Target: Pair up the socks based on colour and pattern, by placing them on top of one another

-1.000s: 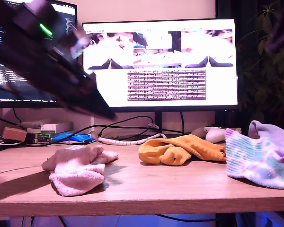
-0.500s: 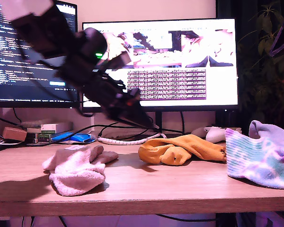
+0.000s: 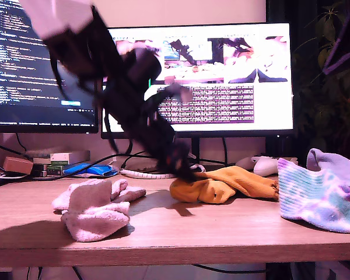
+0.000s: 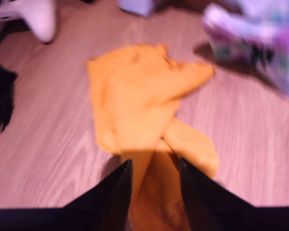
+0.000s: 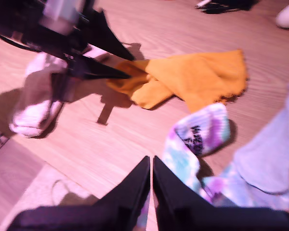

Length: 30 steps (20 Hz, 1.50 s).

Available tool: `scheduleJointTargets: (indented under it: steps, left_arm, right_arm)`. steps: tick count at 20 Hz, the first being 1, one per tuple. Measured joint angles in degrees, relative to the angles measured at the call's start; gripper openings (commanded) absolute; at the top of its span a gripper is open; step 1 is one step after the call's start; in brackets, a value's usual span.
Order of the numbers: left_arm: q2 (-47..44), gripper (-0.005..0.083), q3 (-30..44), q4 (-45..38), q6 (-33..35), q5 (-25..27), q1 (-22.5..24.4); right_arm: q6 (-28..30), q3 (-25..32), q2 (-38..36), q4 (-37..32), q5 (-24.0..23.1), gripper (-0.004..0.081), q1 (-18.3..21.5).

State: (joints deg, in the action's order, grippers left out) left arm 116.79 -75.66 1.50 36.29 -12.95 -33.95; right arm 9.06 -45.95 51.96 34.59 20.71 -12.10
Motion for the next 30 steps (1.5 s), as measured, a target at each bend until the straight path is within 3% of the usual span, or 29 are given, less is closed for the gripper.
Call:
scheduleJointTargets:
  steps: [5, 7, 12, 19, 22, 26, 30]
  left_arm:
    - [0.28, 0.0235, -0.02, -2.75, -0.02, 1.42, 0.57]
    - [0.28, -0.0015, -0.04, -1.99, -0.07, 0.48, 0.50]
    - [0.31, -0.0024, -1.25, 4.20, -3.26, 2.36, 0.42]
    - [-2.64, -0.0024, -13.79, 20.22, -15.06, 5.31, 0.90]
    - [-5.25, -0.0024, -18.25, 25.20, -15.39, 9.86, 0.90]
    - [-7.72, -0.0024, -18.78, 28.96, -15.39, 17.73, 0.90]
    - [-7.91, -0.0023, -18.78, 35.56, -15.39, 14.25, 1.05]
  right_arm:
    - [0.00, 0.00, 0.96, -0.46, 0.46, -0.0012, 0.00]
    - [0.00, 0.00, 1.31, -0.90, 0.52, -0.0012, 0.00]
    - [0.00, 0.00, 2.43, -1.49, 0.63, -0.0012, 0.00]
    - [-0.02, 0.00, 6.69, -1.66, 2.93, -0.0012, 0.00]
    - [-0.02, 0.00, 8.44, -1.77, 2.95, -0.0012, 0.00]
    - [-0.02, 0.00, 10.08, -2.01, 2.95, -0.0012, 0.00]
    - [-0.04, 0.00, 10.29, -3.48, 2.97, -0.0012, -1.07]
